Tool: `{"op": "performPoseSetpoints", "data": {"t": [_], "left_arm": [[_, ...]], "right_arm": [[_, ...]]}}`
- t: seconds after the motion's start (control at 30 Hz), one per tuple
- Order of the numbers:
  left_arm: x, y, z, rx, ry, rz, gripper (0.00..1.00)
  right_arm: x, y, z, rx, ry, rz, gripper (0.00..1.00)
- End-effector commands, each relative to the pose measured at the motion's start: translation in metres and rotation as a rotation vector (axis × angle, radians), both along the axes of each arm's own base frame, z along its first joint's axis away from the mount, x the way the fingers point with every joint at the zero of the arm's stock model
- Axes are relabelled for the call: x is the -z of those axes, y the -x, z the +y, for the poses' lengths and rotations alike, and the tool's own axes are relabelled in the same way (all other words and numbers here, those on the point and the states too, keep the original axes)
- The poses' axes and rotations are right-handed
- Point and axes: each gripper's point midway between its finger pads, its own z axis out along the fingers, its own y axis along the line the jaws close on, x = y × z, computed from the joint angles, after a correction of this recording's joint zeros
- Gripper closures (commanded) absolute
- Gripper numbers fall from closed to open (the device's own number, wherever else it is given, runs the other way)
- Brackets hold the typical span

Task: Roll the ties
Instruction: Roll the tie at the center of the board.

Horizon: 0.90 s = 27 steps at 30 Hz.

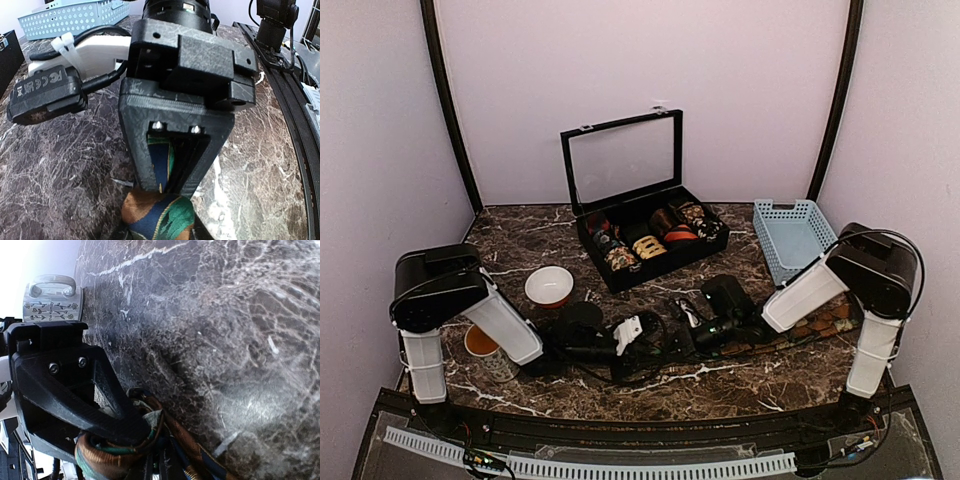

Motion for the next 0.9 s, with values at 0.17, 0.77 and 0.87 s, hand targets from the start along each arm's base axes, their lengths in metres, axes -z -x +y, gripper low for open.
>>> {"op": "performPoseSetpoints", "data": {"t": [0.17, 0.77, 0.87], "left_arm": [[0.080, 0.026, 0.067, -0.027, -0.446, 0.141, 0.76], [0.088, 0.026, 0.063, -0.023, -0.478, 0.175, 0.74], [0.086, 0.026, 0.061, -0.021, -0.470, 0.175, 0.74]], "right_arm": [[-0.019, 0.003, -0.018, 0.016, -0.001, -0.008, 0.68], [-0.027, 0.000, 0.010, 0.003, -0.012, 0.013, 0.59], [-0.018, 0.000, 0.007, 0.004, 0.028, 0.009, 0.74]]}}
